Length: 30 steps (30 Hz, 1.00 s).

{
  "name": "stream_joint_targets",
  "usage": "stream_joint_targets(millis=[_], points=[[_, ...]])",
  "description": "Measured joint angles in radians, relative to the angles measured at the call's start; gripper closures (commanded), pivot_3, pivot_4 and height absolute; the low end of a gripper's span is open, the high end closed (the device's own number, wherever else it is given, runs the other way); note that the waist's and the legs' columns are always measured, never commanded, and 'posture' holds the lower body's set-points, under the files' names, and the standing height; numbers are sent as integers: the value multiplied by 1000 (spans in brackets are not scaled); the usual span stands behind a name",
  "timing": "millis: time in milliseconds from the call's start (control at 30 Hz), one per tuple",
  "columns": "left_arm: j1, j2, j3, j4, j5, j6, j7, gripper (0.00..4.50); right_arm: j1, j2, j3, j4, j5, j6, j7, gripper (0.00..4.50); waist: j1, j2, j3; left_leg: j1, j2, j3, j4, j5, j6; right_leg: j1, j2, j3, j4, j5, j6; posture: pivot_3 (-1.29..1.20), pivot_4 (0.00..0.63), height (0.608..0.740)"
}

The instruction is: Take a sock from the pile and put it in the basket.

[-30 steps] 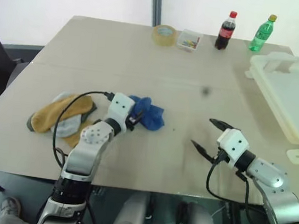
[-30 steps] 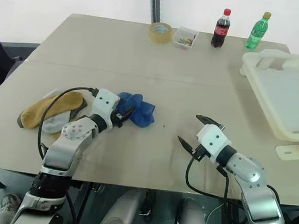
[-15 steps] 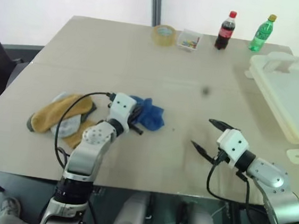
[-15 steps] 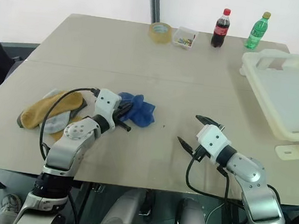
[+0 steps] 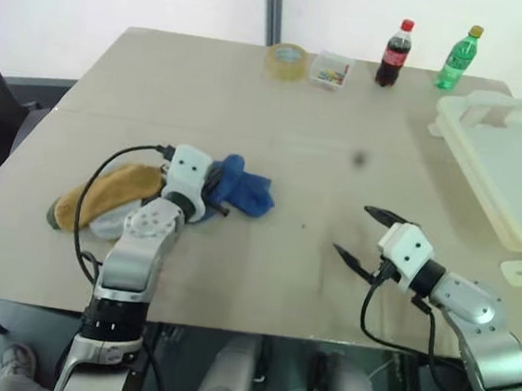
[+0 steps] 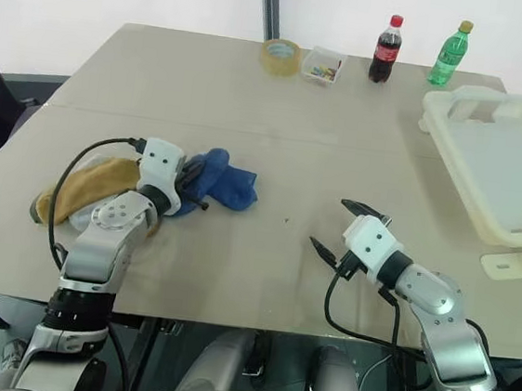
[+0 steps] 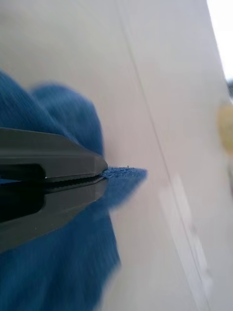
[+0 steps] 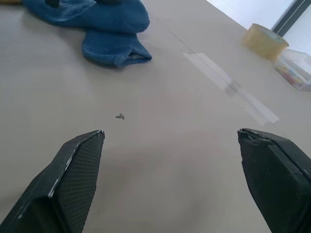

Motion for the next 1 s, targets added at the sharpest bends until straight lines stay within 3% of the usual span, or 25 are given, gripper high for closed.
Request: stream_joint_targets(millis=[200,667,800,1000], points=[[53,-11,-104,-133,-60,75,-81,4444,1,2,-2,0,1,1,-5,0,-2,0,0,0,0,0,0,0,0,0,0,0,0,0,0,0,150,740],[86,36,-117,-216,-223,233,-217,4444,54,0,-19,-32,3,13,-33,0,0,0,0,0,0,0,0,0,0,0,0,0,0,-2,3,0,150,740],[40,-8,-138,-181,-272,234,-264,4444,75,-16,-42,-40,9,28,-30,0,3,0,0,0,0,0,1,0,0,0,0,0,0,-2,3,0,150,740],[-107,-134,-249,46,-247,142,-311,4444,123,-81,-116,-72,92,76,34,0,6,0,0,0,0,0,2,0,0,1,0,-1,0,-2,3,0,150,740]])
